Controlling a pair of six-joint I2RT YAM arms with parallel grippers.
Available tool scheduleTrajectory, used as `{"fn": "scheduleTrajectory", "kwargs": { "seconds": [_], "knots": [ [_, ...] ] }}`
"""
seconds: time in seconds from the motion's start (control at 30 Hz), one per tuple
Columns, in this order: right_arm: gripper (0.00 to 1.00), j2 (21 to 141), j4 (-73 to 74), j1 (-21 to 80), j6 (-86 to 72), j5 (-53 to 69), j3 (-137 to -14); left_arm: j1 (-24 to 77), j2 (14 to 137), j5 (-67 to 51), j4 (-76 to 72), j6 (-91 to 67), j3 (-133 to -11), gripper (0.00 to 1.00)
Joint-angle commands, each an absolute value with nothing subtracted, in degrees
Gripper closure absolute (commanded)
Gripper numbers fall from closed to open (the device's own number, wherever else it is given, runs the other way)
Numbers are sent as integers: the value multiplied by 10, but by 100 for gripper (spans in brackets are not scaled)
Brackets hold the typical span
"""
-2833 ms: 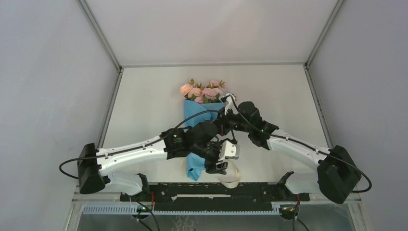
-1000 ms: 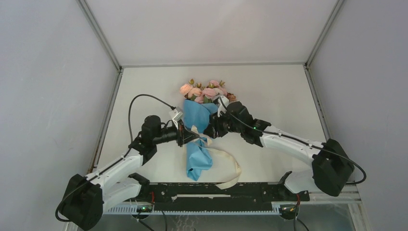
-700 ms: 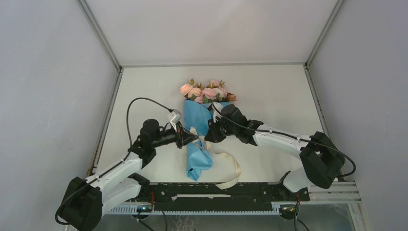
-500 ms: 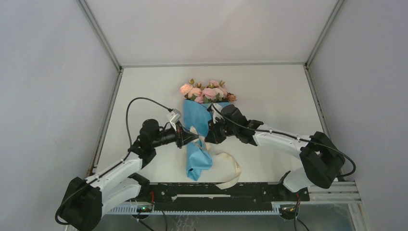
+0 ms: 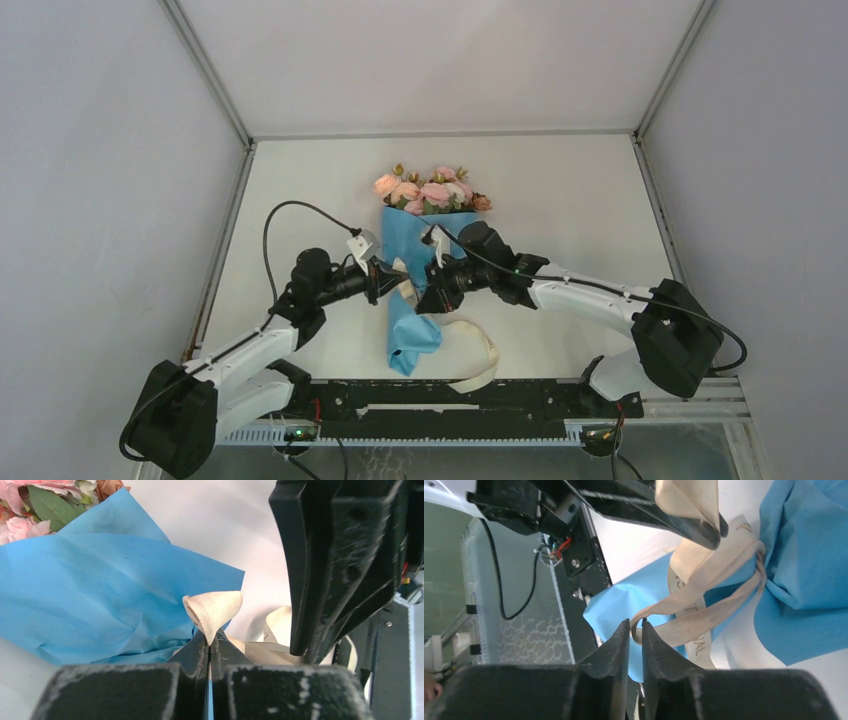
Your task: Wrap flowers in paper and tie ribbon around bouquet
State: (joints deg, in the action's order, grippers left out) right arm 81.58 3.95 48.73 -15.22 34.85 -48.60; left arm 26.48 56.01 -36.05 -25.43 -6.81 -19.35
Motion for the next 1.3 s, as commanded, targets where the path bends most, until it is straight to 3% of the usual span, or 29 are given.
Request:
{"fn": "scheduleTrajectory", "kwargs": {
  "seconds": [0.0,0.17,0.33,0.4,0.5,0.6,0.83,1.1,1.27],
  "knots": [
    [70,820,-18,463,-155,385,-488,260,574,-361,-323,-13,-175,100],
    [50,803,-28,404,-159,410,-490,260,569,-348,-309,-1,-176,100],
    [47,795,-36,372,-160,402,-497,261,572,-348,-305,-2,-176,100],
    [51,814,-24,370,-161,386,-506,260,572,-346,-299,-1,-179,100],
    [75,840,12,366,-166,351,-517,260,570,-344,-291,-1,-182,100],
    [83,846,17,371,-164,343,-517,260,569,-350,-285,-1,-182,100],
    [88,875,85,377,-107,296,-615,260,560,-361,-280,-1,-187,100],
    [86,940,129,382,-90,280,-708,260,554,-362,-280,-3,-189,100],
    [85,1007,163,387,-62,322,-738,260,547,-354,-279,-2,-194,100]
  ]
}}
